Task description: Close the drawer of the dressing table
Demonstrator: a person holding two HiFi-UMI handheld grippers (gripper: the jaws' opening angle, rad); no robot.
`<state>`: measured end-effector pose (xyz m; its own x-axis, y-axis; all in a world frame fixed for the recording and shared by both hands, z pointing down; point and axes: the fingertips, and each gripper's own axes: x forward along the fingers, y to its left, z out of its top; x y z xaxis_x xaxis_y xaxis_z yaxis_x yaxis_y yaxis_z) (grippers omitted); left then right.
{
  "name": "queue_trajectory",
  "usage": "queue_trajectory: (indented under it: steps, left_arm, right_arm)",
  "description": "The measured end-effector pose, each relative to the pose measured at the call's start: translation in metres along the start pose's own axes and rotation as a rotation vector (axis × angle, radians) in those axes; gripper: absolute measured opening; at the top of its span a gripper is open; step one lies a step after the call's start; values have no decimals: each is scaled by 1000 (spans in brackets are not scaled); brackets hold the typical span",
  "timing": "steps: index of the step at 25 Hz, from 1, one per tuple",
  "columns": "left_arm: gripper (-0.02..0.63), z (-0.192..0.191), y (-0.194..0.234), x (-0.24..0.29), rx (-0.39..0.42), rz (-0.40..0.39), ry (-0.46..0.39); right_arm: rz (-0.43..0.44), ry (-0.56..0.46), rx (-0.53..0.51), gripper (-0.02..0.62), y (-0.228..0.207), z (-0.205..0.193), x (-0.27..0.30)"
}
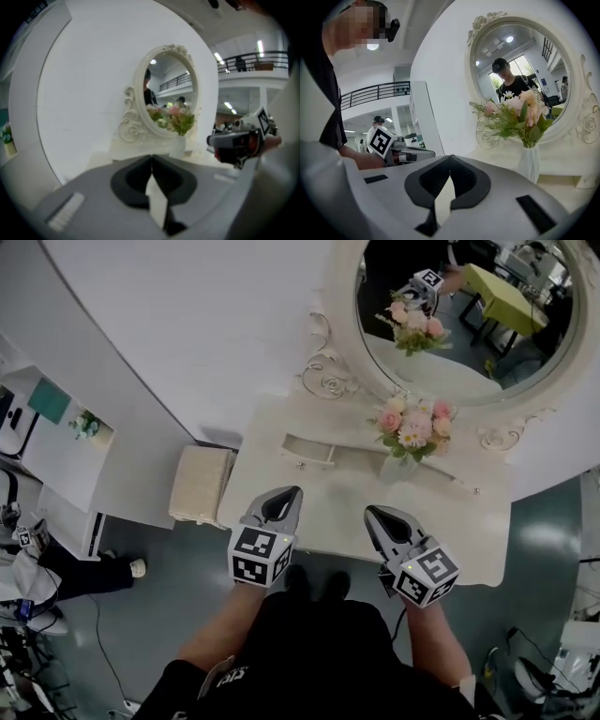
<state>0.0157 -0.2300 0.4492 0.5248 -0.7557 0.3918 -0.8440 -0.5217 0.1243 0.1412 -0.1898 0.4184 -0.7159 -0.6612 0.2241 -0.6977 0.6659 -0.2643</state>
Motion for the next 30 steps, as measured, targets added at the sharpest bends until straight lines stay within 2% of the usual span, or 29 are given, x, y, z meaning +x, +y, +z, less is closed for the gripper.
queue_trajectory:
  steps: [7, 12, 22, 30]
  left_arm:
    - [17, -16, 28, 16, 46, -78, 57]
    - [51, -32, 39, 33, 20, -106, 91]
    - [97, -71, 60, 76, -33, -92, 202]
    - [141, -99, 66, 119, -49, -110, 277]
  right_arm:
    - [-67, -18, 40, -6, 11, 8, 29]
    - [-69, -5, 61, -6, 11, 2, 47]
    - [-76, -4, 76, -6, -33, -1, 67]
    - [-54, 47, 109, -6, -43, -18, 78]
